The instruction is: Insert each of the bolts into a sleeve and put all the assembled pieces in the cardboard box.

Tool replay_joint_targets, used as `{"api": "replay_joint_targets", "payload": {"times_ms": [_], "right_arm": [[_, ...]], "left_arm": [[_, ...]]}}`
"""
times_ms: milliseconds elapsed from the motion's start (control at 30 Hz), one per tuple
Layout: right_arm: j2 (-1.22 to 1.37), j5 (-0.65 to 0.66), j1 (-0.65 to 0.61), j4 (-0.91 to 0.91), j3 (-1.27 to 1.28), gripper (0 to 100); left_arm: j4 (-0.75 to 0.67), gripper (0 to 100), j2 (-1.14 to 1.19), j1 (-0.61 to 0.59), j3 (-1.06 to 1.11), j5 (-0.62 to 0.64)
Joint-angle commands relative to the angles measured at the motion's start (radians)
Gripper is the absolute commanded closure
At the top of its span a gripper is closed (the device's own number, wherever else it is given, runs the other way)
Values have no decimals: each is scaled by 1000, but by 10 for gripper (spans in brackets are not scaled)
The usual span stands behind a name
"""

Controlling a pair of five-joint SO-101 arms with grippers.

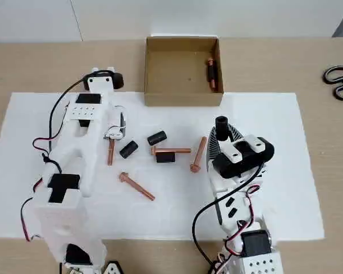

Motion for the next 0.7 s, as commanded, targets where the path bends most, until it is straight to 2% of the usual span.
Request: {"api": "replay_joint_targets", "payload": {"times_ms": [0,167,400,533,667], "right_arm": [[-25,3,2,4,5,995],[-27,3,2,4,5,995],[-28,6,-35,4,5,995],[-28,8,-128,-5,2,995],[-30,8,-193,-7,2,995]], "left_arm": [[38,990,-14,-11,-25,-5],[104,994,-15,-9,-111,2],[499,994,-14,15,-604,3],[505,994,-46,49,-725,5],[505,994,-178,120,-716,54]]}}
